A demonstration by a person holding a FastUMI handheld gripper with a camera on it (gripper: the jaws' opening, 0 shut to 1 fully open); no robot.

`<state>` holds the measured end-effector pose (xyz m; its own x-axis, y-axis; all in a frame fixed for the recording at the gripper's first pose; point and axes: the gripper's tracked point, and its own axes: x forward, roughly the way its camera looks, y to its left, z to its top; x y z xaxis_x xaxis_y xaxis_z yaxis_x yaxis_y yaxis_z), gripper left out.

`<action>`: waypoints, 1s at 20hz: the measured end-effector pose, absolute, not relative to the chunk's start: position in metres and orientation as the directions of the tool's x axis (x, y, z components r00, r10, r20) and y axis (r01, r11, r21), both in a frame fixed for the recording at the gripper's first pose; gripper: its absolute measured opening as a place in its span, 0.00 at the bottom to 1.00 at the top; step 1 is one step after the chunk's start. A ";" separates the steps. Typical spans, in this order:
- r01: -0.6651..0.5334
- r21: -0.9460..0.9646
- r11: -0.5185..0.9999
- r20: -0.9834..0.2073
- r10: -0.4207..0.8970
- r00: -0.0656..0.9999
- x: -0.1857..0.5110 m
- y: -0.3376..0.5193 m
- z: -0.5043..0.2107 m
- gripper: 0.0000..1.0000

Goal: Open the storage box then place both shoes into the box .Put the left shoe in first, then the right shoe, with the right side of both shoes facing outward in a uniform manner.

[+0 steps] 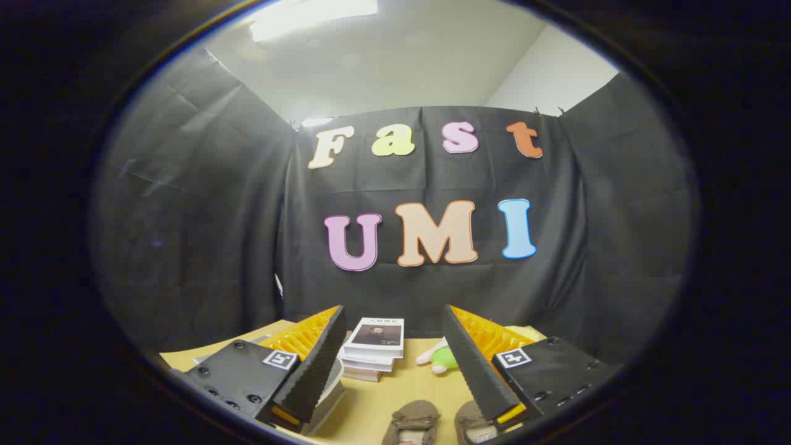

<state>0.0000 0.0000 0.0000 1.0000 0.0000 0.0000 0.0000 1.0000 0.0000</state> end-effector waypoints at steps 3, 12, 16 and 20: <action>-0.007 -0.004 1.000 -0.004 0.007 1.000 0.000 -0.002 -0.001 1.00; -0.009 0.006 1.000 -0.007 0.009 1.000 -0.007 -0.012 -0.008 1.00; -0.011 0.052 0.999 -0.023 0.013 1.000 -0.010 -0.016 -0.014 1.00; -0.023 0.129 0.991 -0.079 0.034 0.996 -0.007 -0.014 -0.028 0.99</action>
<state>-0.0073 -0.0135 -0.0284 0.9963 0.0337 -0.0791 -0.0233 0.9914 0.1287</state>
